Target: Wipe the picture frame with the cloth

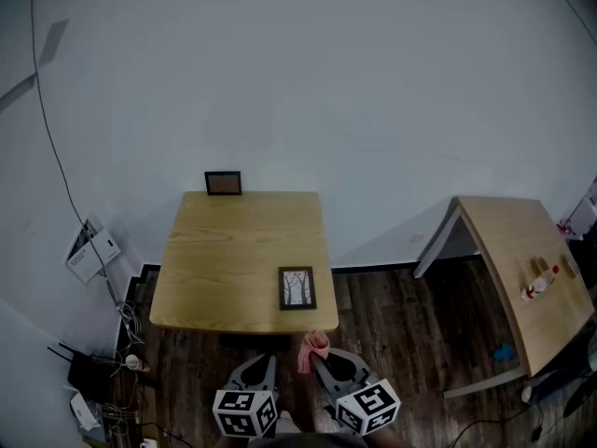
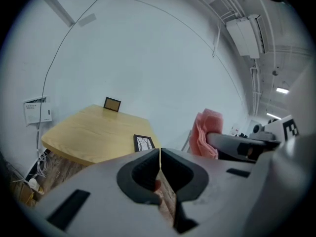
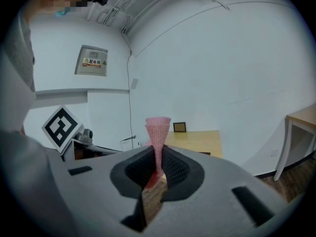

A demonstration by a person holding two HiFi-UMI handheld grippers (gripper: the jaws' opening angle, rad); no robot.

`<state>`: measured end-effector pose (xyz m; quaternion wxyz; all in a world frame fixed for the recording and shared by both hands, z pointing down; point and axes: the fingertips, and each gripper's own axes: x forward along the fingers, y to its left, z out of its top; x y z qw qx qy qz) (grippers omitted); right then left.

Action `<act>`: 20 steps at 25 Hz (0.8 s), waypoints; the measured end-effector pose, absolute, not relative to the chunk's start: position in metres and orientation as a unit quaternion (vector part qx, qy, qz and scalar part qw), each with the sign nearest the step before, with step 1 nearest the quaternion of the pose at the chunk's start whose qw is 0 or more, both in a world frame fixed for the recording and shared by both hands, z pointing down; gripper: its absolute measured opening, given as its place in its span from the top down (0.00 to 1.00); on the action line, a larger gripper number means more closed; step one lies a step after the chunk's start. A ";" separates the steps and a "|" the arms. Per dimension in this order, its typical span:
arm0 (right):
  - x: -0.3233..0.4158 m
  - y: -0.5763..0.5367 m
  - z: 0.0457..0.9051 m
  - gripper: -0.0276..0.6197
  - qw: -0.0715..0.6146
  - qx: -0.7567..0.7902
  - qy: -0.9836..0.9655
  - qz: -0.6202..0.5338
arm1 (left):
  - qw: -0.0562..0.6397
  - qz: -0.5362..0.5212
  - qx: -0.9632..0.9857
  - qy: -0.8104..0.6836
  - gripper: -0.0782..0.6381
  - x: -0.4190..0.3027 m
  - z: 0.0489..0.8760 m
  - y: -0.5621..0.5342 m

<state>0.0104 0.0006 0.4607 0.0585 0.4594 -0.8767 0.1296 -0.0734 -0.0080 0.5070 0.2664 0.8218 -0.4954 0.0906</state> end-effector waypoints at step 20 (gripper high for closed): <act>0.026 -0.092 0.486 0.93 0.075 0.500 -0.851 0.142 | 0.307 0.105 0.814 -0.481 0.88 -0.070 0.550 -0.099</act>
